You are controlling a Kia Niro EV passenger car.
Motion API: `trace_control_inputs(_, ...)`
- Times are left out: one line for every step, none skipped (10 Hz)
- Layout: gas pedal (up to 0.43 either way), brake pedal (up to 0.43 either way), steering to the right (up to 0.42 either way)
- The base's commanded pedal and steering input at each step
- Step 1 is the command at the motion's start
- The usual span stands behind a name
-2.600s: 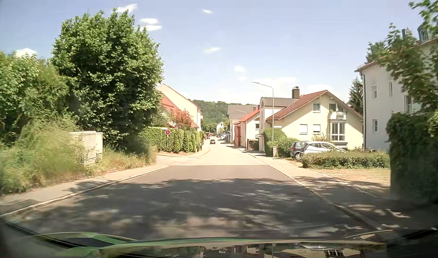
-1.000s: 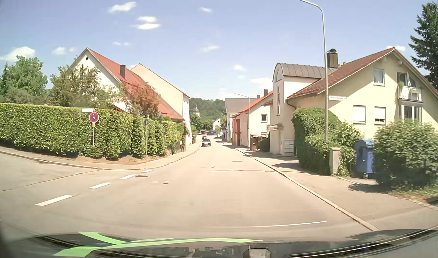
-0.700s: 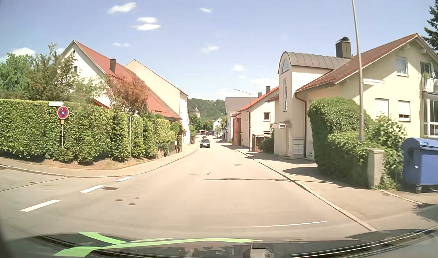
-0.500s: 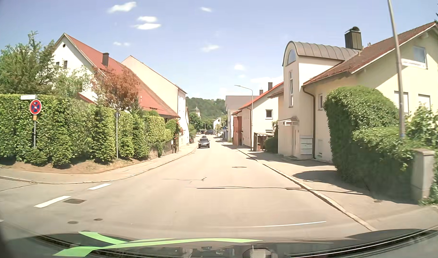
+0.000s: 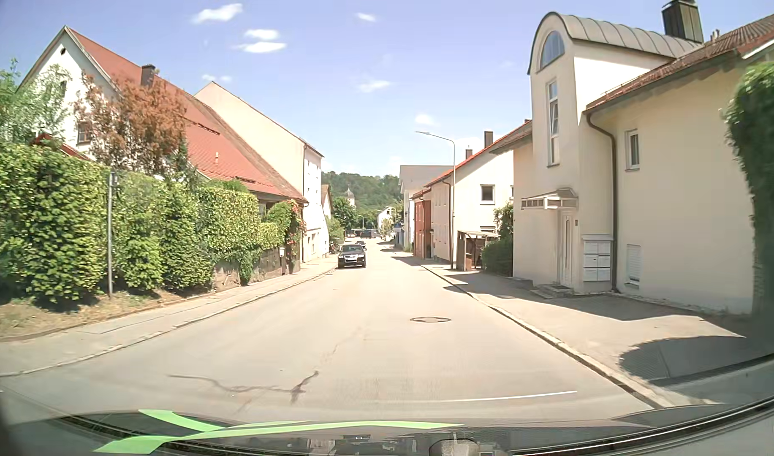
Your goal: Follow the waypoints while adhering to traffic rules and regulations
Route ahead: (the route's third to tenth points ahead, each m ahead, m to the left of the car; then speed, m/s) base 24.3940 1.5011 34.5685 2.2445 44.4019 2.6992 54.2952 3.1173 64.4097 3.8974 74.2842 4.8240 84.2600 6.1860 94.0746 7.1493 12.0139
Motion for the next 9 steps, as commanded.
trace_control_inputs(0.079,0.0,-0.004)
trace_control_inputs(0.079,0.0,-0.004)
trace_control_inputs(0.087,0.0,-0.006)
trace_control_inputs(0.087,0.0,-0.01)
trace_control_inputs(0.087,0.0,-0.015)
trace_control_inputs(0.087,0.0,-0.019)
trace_control_inputs(0.098,0.0,-0.019)
trace_control_inputs(0.098,0.0,-0.019)
trace_control_inputs(0.098,0.0,-0.019)
